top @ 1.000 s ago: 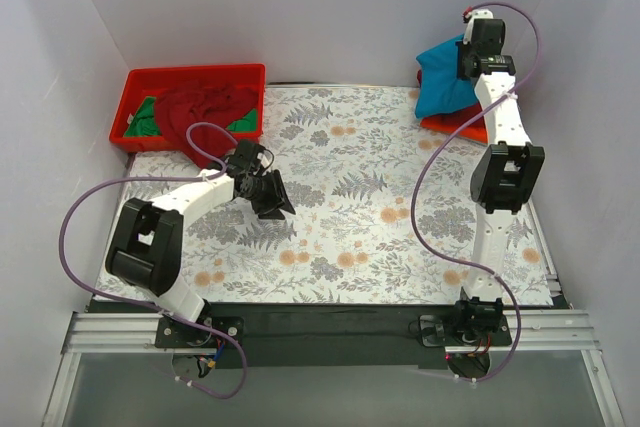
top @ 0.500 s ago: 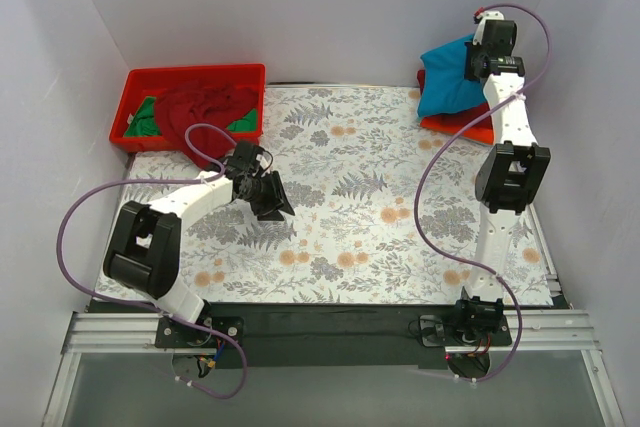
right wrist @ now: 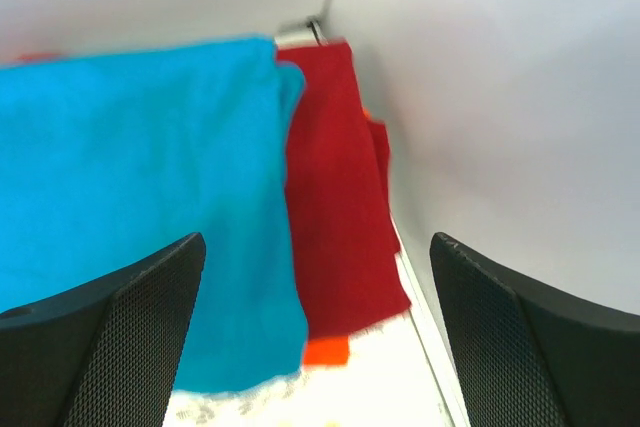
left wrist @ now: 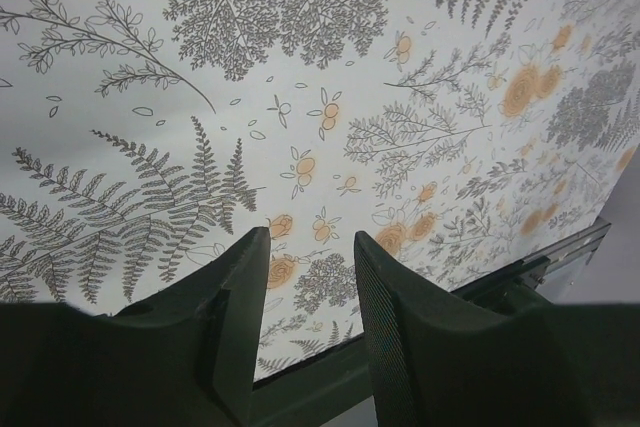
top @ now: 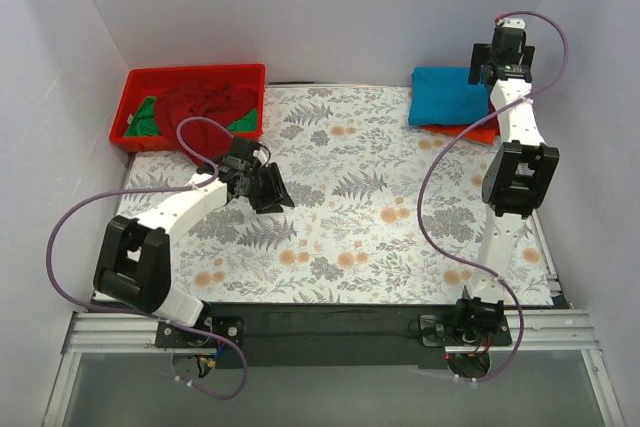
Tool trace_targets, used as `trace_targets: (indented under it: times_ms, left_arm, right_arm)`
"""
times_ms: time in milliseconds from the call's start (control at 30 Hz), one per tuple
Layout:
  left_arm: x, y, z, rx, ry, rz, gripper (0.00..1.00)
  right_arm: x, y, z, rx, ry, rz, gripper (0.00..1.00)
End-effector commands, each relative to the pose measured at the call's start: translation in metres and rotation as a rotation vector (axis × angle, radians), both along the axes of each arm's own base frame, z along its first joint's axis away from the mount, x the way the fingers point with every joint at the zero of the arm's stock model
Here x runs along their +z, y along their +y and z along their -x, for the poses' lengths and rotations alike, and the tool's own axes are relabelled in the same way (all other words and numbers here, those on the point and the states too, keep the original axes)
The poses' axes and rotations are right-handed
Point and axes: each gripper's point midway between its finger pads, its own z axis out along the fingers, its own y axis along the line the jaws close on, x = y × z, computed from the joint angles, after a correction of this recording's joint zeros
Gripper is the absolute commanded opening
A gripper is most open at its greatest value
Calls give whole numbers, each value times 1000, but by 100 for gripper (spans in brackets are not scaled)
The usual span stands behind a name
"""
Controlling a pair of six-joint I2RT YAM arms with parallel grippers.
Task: Fold and stack the t-shirts
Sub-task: Neatly place the folded tshirt to the corner
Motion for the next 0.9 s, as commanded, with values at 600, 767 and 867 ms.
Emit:
trace_targets:
  times_ms: [600,767,867]
  left_arm:
    - [159,25,-39,151,-574,33,40]
    - [180,45,-36,233,-667,8,42]
    - [185,54,-34,266,-696,-14,45]
  right_arm:
    - [127,165,186,319,-227,-97,98]
    - [72,209,245,420,-116,-236,98]
    - [36,229,272,457,-23,-292,98]
